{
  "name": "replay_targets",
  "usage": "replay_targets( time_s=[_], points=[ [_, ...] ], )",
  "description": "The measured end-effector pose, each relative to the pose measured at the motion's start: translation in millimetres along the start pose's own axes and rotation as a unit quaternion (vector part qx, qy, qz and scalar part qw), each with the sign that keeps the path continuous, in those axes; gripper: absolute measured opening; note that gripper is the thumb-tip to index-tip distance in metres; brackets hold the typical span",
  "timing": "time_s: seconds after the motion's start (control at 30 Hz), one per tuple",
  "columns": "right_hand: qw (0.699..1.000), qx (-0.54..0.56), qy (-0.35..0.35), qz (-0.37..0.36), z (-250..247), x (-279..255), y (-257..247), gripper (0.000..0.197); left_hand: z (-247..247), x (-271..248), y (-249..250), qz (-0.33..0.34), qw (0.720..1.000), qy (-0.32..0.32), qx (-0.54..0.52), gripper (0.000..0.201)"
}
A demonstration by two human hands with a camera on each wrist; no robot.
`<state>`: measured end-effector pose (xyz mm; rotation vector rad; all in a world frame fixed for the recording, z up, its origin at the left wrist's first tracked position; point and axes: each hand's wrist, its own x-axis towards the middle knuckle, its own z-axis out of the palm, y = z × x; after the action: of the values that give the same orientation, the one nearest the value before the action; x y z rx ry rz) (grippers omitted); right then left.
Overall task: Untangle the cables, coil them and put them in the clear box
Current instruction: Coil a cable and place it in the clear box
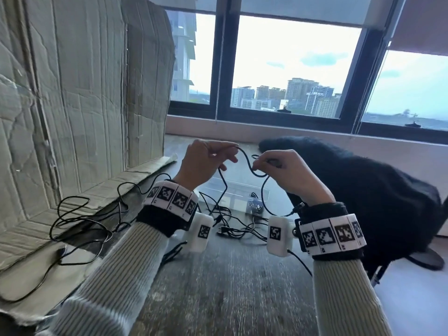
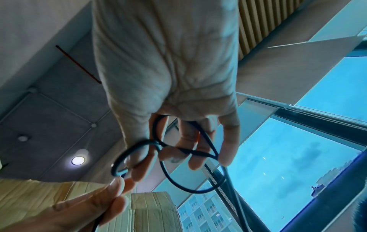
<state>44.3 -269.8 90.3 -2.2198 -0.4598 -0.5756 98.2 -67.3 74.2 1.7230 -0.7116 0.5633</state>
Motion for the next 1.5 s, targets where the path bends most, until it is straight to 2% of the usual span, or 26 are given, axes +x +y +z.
replay_targets(
  time_s=[0.1,0.2,0.33,0.4,0.53,0.57,0.63,0.7,0.8,0.9,1.0,1.1,1.17,1.23,1.33,1.4,1.47,1.5],
  points=[
    [0.998,0.050,-0.025,0.016,-6,-5,-4,0.038,3,4,-4,-0.005,1.000,-0.002,0.008,0.012],
    [0.997,0.044,-0.062,0.003,-1,-6,-4,0.023,8,5,-13,-0.021,1.000,-0.005,0.018,0.013],
    [0.995,0.092,0.045,0.013,2,1,5,0.024,12,2,-23,-0.052,0.998,-0.017,0.008,0.018],
    [0.991,0.111,0.071,0.031,-1,1,5,0.019,13,-1,-24,-0.060,0.998,-0.030,0.006,0.020],
    [0.998,0.037,-0.027,0.036,6,0,4,0.024,15,5,-13,-0.028,0.999,-0.016,0.008,0.019],
    [0.999,0.016,-0.034,0.033,9,0,3,0.024,15,8,-8,-0.019,1.000,-0.009,0.009,0.018],
    [1.000,0.004,-0.012,0.024,11,0,2,0.021,16,12,-2,-0.008,1.000,-0.006,0.014,0.017],
    [0.999,0.047,0.010,0.023,6,-1,1,0.026,17,12,1,-0.005,1.000,-0.017,0.014,0.016],
    [0.997,0.067,-0.006,0.036,-2,-5,-3,0.037,18,7,4,-0.009,0.999,-0.036,0.002,0.016],
    [0.999,0.040,-0.002,0.034,0,-5,-3,0.023,18,5,6,-0.011,0.999,-0.043,-0.006,0.012],
    [0.996,0.015,0.081,0.034,-1,-1,1,0.012,16,3,4,-0.021,0.997,-0.074,0.017,0.013],
    [0.981,0.022,0.185,0.052,-7,4,6,0.010,14,-9,-3,-0.030,0.988,-0.152,0.015,0.013],
    [0.964,0.056,0.248,0.077,-9,6,7,0.010,12,-18,-11,-0.022,0.979,-0.199,0.046,0.016],
    [0.934,0.112,0.323,0.104,-17,4,9,0.014,7,-25,-23,-0.020,0.968,-0.233,0.091,0.018],
    [0.885,0.186,0.404,0.139,-35,1,20,0.007,-11,-31,-43,-0.066,0.967,-0.231,0.087,0.018],
    [0.861,0.212,0.435,0.155,-44,-1,29,0.013,-22,-32,-52,-0.093,0.966,-0.222,0.091,0.020],
    [0.848,0.229,0.446,0.169,-49,-4,36,0.018,-29,-31,-55,-0.107,0.975,-0.184,0.068,0.023],
    [0.852,0.238,0.430,0.177,-51,-5,39,0.017,-31,-30,-54,-0.119,0.981,-0.149,0.038,0.023]
  ],
)
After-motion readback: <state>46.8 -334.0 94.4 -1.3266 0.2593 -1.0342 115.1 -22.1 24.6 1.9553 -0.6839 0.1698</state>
